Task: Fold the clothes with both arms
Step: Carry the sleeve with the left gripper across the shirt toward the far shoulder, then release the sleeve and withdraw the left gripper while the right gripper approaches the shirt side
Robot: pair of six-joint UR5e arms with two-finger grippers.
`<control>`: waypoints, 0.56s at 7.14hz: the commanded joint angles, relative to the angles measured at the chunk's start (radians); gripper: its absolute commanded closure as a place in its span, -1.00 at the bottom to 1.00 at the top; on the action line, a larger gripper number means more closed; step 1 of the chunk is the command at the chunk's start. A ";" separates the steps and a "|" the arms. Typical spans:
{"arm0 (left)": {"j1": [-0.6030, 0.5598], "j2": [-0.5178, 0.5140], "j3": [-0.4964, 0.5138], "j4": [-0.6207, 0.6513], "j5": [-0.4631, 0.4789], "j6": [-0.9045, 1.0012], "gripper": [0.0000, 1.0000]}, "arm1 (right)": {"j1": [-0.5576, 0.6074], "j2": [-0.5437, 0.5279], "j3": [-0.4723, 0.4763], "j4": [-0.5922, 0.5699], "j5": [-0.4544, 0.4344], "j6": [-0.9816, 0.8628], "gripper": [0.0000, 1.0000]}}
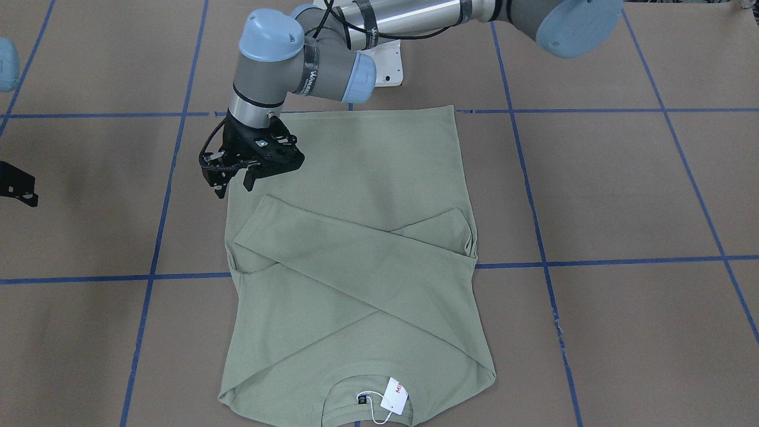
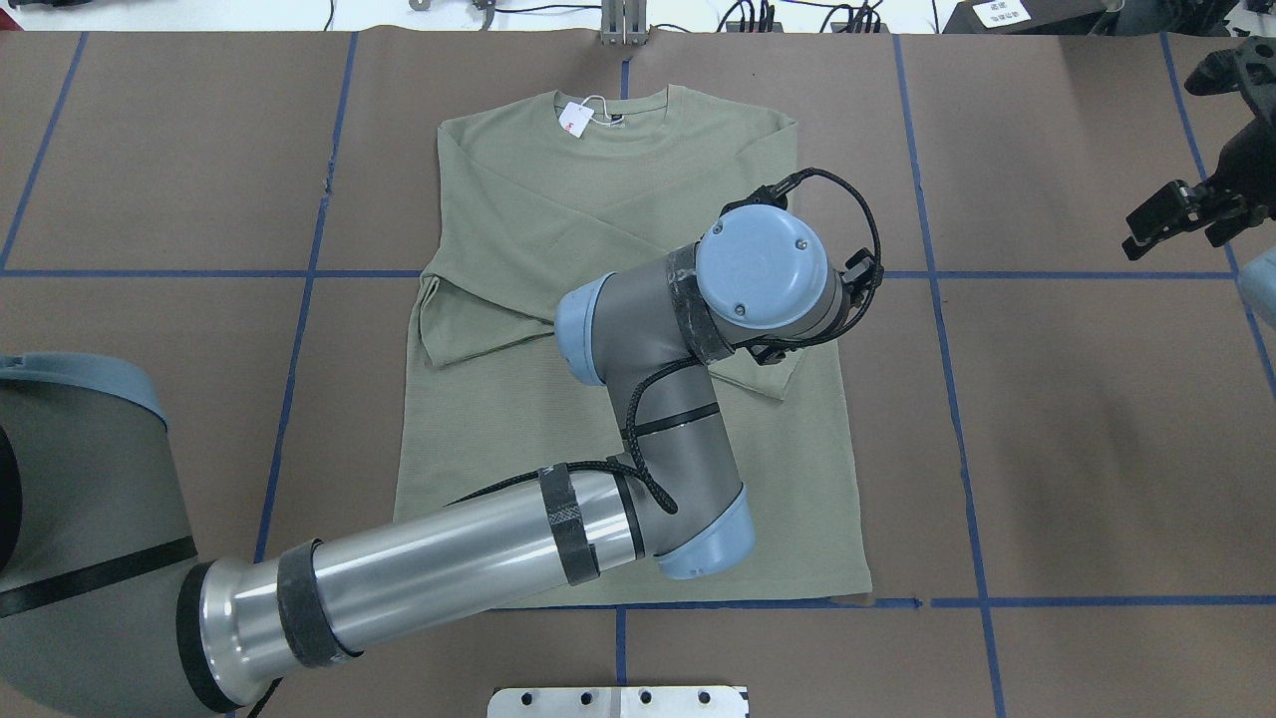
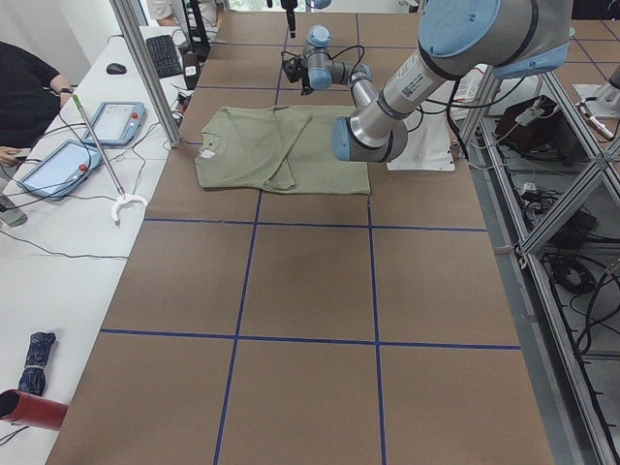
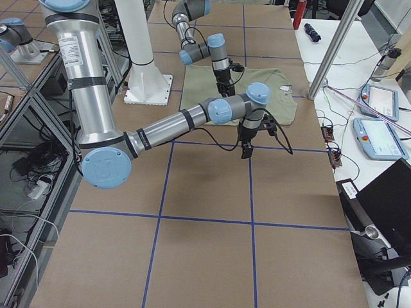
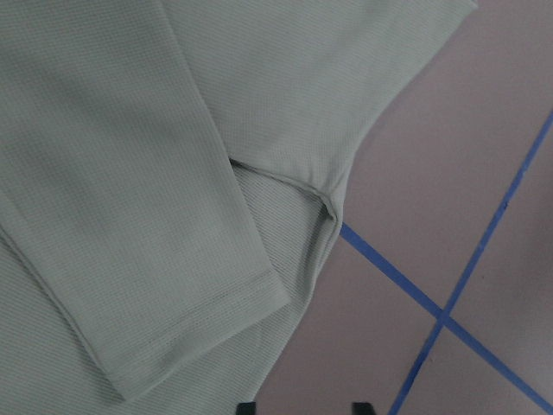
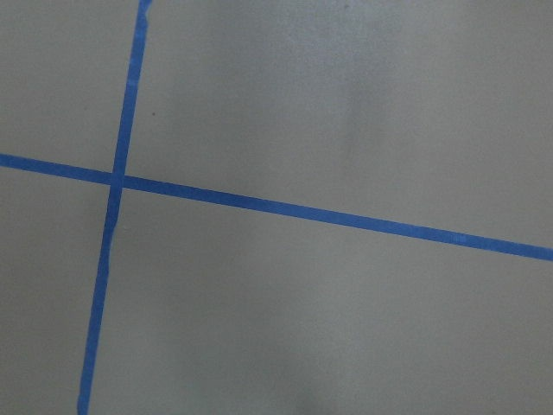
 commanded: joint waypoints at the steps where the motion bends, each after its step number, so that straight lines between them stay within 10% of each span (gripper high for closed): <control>1: -0.024 0.087 -0.095 -0.022 -0.002 0.081 -0.98 | 0.000 -0.001 0.017 0.000 0.016 0.002 -1.00; 4: -0.030 0.390 -0.502 0.204 -0.005 0.255 -0.97 | -0.086 -0.012 0.123 0.003 0.004 0.203 -1.00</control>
